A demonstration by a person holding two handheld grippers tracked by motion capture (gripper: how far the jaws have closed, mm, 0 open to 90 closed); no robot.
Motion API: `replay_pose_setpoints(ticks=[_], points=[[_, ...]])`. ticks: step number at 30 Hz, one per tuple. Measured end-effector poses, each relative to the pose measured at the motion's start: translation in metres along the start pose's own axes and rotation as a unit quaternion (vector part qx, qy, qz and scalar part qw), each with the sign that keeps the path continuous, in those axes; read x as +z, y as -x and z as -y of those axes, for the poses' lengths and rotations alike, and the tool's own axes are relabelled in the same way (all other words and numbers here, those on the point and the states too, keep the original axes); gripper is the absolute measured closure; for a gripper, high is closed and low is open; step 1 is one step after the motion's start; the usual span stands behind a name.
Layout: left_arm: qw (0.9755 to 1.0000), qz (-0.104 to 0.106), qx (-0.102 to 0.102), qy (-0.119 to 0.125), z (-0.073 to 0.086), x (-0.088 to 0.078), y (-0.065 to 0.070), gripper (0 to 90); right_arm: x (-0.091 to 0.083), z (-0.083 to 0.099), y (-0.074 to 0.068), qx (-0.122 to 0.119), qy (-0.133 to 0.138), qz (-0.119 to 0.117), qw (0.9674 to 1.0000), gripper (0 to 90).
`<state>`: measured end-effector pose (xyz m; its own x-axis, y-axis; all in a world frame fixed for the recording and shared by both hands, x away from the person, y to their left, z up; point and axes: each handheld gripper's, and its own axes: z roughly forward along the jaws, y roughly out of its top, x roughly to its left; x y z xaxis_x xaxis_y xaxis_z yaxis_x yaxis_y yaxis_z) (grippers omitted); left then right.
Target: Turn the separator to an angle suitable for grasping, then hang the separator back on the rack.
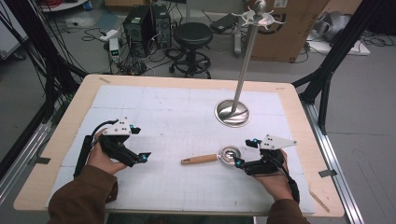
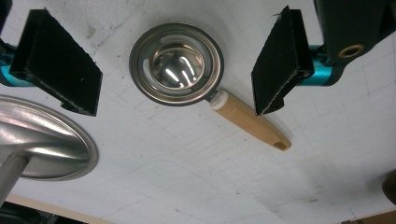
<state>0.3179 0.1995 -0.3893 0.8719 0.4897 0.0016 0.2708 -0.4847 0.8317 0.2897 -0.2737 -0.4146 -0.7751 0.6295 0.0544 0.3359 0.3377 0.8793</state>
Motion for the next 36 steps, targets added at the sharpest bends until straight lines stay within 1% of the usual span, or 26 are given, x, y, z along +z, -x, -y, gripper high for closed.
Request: replay_pose_setpoints(ticks=[1,3,5,6,8,9,12,13,15,18,22,25,27,29,30,32,36], points=[[1.0000,0.002,-0.002,0.002,0.001,0.000,0.000,1.6,0.000,0.000,0.000,-0.006,0.002,0.001,1.0000,15.2],[1.0000,0.001,-0.003,0.000,0.002,0.000,-0.001,1.6,-0.001,-0.001,0.000,-0.008,0.003,0.001,1.0000,15.2],[1.0000,0.003,-0.005,0.001,0.003,0.001,-0.003,1.6,-0.001,-0.002,0.000,-0.005,0.006,-0.001,1.0000,15.2],[1.0000,0.003,-0.007,0.003,0.003,0.000,-0.003,1.6,-0.001,-0.002,0.000,-0.002,0.006,0.000,1.0000,15.2],[0.9998,0.007,-0.012,0.011,0.003,-0.001,-0.004,1.6,0.000,-0.001,0.001,-0.007,0.003,0.000,1.0000,15.2],[0.9998,0.006,-0.012,0.015,0.003,-0.001,-0.005,1.6,0.000,-0.001,0.000,-0.004,0.002,-0.002,1.0000,15.2],[0.9998,0.008,-0.012,0.017,0.004,-0.001,-0.006,1.6,0.001,-0.002,-0.001,-0.008,0.001,-0.004,1.0000,15.2],[0.9998,0.003,-0.012,0.016,0.005,-0.002,-0.006,1.6,0.002,-0.003,-0.001,-0.010,0.000,-0.005,0.9999,15.2],[0.9998,0.002,-0.008,0.016,0.004,-0.003,-0.006,1.6,0.003,-0.006,-0.003,-0.015,-0.002,-0.008,0.9999,15.2],[0.9997,0.000,-0.010,0.023,0.004,-0.004,-0.005,1.6,0.003,-0.011,-0.004,-0.023,0.002,-0.008,0.9997,15.2],[0.9997,-0.003,-0.012,0.021,0.005,-0.005,-0.005,1.6,0.003,-0.021,-0.004,-0.029,-0.001,-0.013,0.9995,15.2],[0.9996,-0.004,-0.014,0.022,0.006,-0.005,-0.005,1.6,0.007,-0.028,-0.004,-0.033,-0.019,-0.021,0.9990,15.2],[0.9996,-0.005,-0.014,0.023,0.006,-0.006,-0.006,1.6,0.011,-0.034,-0.004,-0.048,-0.032,-0.022,0.9981,15.2],[0.9996,-0.006,-0.014,0.025,0.007,-0.007,-0.006,1.6,0.014,-0.038,-0.003,-0.049,-0.040,-0.026,0.9977,15.2],[0.9996,-0.006,-0.014,0.025,0.007,-0.008,-0.006,1.6,0.016,-0.041,-0.003,-0.055,-0.042,-0.027,0.9973,15.2],[0.9995,-0.009,-0.015,0.025,0.008,-0.009,-0.007,1.6,0.020,-0.045,-0.003,-0.054,-0.049,-0.034,0.9967,15.2],[0.9994,-0.011,-0.018,0.029,0.009,-0.011,-0.008,1.6,0.030,-0.052,-0.004,-0.068,-0.073,-0.043,0.9941,15.2]])
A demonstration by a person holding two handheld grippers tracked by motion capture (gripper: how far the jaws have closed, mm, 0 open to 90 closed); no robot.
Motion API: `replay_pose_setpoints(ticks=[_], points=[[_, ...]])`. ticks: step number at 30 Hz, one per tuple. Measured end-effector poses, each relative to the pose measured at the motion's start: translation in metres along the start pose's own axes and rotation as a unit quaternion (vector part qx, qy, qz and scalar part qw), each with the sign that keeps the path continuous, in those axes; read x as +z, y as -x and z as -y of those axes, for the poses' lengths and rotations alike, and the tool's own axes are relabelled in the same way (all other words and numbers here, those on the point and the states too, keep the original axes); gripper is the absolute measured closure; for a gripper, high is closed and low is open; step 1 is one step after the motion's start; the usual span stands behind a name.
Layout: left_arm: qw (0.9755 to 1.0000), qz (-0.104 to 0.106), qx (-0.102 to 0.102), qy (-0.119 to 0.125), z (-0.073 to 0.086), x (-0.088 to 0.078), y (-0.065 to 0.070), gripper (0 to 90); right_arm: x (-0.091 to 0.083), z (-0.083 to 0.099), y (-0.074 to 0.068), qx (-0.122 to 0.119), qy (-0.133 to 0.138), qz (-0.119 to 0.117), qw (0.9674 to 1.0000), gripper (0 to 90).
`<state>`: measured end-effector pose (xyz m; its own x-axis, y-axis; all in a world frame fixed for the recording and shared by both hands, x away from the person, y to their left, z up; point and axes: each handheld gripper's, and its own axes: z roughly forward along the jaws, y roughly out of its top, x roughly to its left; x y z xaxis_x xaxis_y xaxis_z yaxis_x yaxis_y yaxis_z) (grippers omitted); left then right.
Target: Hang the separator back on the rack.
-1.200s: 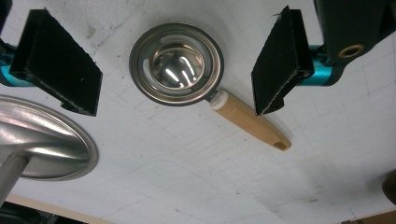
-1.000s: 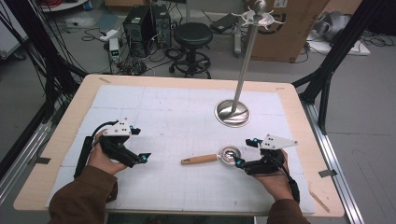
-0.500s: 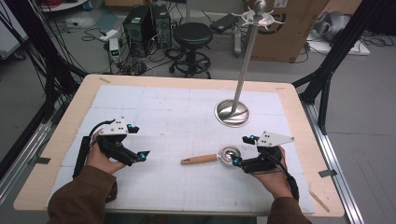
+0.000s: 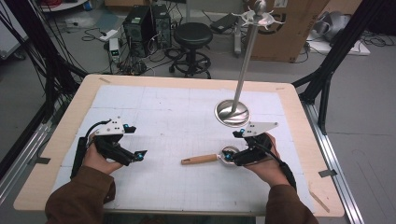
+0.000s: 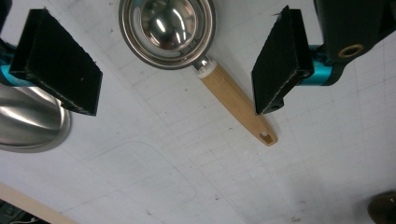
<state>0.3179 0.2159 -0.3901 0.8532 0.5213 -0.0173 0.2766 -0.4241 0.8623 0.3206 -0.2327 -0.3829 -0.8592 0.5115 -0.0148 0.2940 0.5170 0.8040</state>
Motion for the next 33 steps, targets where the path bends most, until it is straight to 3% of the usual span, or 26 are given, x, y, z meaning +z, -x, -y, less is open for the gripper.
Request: replay_pose_setpoints(ticks=[9,15,26,33], points=[[1.0000,0.000,0.000,-0.003,0.000,0.001,0.001,1.6,0.021,-0.018,-0.001,-0.029,-0.063,-0.017,0.9974,15.2],[1.0000,-0.002,0.001,-0.004,0.000,0.001,0.000,1.6,0.038,-0.023,-0.003,-0.052,-0.116,-0.028,0.9915,15.2],[1.0000,0.000,0.004,-0.004,0.000,0.001,0.000,1.6,0.058,-0.023,-0.002,-0.065,-0.173,-0.044,0.9818,16.7],[1.0000,0.000,0.003,-0.004,0.000,0.001,0.000,1.6,0.066,-0.021,-0.004,-0.069,-0.192,-0.058,0.9771,18.9]])
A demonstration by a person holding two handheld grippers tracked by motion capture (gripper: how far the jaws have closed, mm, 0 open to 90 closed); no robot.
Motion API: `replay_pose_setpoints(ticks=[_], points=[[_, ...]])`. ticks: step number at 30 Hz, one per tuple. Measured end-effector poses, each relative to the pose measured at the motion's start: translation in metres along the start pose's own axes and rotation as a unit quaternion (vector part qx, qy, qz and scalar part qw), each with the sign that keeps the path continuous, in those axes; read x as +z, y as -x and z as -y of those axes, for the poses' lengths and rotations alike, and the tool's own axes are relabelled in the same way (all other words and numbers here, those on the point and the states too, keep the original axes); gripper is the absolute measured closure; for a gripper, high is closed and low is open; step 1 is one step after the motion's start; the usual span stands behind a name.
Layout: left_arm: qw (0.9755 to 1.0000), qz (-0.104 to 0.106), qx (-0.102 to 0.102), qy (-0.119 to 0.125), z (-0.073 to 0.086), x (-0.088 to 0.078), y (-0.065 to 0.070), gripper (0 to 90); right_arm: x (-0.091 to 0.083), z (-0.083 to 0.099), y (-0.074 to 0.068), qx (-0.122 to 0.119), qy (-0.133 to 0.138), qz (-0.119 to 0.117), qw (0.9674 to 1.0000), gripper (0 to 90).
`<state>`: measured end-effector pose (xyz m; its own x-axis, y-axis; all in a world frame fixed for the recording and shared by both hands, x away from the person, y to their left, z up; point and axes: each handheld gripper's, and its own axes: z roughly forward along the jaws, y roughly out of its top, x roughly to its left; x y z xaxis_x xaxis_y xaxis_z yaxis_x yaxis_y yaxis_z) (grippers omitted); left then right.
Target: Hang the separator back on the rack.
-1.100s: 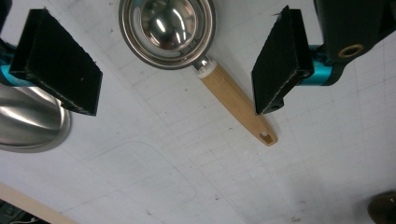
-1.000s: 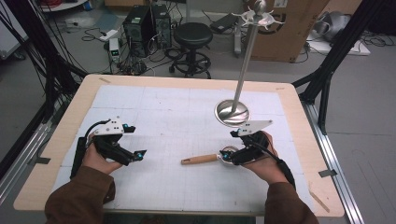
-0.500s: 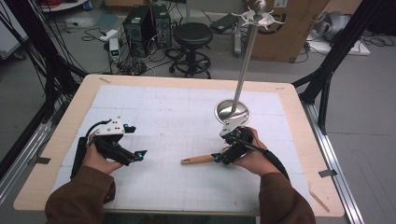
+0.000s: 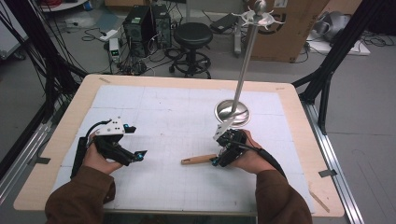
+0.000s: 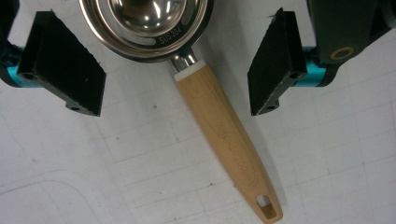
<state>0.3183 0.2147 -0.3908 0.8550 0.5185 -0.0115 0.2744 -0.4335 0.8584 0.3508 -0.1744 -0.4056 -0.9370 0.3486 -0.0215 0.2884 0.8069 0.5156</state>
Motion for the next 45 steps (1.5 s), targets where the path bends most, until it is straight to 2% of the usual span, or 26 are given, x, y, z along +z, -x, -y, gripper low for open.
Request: replay_pose_setpoints(ticks=[7,14,18,19,22,34,37,45], points=[[1.0000,0.005,0.003,-0.006,0.000,0.002,0.001,1.6,0.006,0.000,0.003,-0.003,-0.020,-0.012,0.9997,22.5],[1.0000,0.003,0.001,-0.007,0.000,0.002,0.001,1.6,0.010,-0.010,-0.001,-0.026,-0.054,-0.013,0.9981,25.9],[1.0000,0.004,0.003,-0.007,0.000,0.002,0.001,1.6,0.014,-0.012,-0.001,-0.032,-0.069,-0.030,0.9967,33.9],[1.0000,0.004,0.001,-0.006,0.000,0.002,0.001,1.6,0.015,-0.012,-0.001,-0.033,-0.074,-0.028,0.9963,34.0],[0.9999,0.004,0.001,-0.013,0.001,0.004,0.000,1.6,0.015,-0.012,-0.001,-0.034,-0.074,-0.028,0.9962,35.9],[0.9999,-0.001,0.003,-0.016,0.001,0.004,0.001,1.6,0.018,-0.013,-0.003,-0.051,-0.106,-0.021,0.9928,48.2],[0.9999,-0.001,0.003,-0.016,0.001,0.004,0.001,1.6,0.018,-0.013,-0.003,-0.050,-0.106,-0.017,0.9929,51.0],[0.9999,0.000,0.002,-0.014,0.001,0.004,0.001,1.6,0.017,-0.014,-0.005,-0.051,-0.111,-0.023,0.9922,59.8]])
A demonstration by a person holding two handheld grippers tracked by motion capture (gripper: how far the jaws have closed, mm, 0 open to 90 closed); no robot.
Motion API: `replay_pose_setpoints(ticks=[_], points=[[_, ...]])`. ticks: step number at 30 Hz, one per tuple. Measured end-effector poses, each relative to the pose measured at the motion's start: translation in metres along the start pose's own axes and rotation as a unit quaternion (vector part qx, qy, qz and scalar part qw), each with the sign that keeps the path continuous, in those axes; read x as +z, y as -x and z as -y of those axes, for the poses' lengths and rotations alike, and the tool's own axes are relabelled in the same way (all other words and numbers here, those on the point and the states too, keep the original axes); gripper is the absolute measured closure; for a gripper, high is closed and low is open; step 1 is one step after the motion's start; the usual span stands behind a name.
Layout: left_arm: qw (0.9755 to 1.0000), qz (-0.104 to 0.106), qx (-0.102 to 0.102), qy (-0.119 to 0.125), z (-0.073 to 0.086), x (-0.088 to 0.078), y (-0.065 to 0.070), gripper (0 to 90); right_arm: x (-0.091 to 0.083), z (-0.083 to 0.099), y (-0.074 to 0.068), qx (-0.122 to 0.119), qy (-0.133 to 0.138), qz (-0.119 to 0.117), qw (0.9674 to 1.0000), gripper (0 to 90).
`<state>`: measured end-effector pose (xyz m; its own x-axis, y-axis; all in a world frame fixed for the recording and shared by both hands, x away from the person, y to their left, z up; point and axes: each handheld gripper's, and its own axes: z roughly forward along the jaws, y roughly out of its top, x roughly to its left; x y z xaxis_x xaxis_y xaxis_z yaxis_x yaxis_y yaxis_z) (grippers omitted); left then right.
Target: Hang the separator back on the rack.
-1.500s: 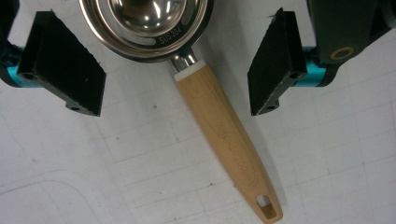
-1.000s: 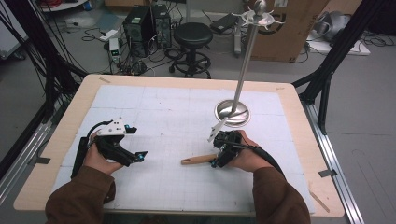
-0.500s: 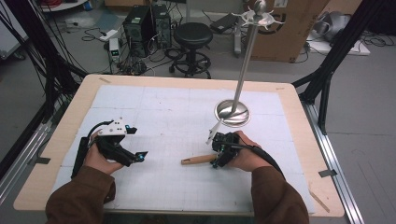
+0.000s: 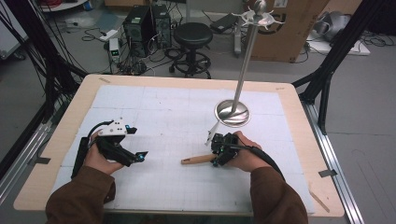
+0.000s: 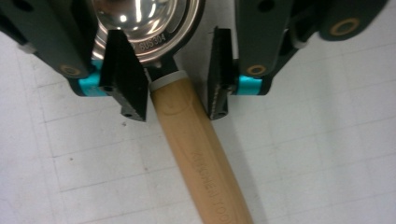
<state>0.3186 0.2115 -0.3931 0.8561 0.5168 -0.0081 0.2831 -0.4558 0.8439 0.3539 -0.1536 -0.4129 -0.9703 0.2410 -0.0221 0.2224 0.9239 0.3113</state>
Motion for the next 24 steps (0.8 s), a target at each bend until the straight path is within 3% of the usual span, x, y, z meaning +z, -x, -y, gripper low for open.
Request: replay_pose_setpoints(ticks=[16,24], points=[[1.0000,0.001,0.001,0.003,-0.001,-0.001,0.000,1.6,-0.001,-0.001,-0.003,-0.001,-0.009,-0.002,1.0000,64.1],[1.0000,0.001,0.002,0.004,-0.001,-0.001,0.000,1.6,0.001,-0.012,-0.008,-0.019,-0.052,0.006,0.9985,63.3]])
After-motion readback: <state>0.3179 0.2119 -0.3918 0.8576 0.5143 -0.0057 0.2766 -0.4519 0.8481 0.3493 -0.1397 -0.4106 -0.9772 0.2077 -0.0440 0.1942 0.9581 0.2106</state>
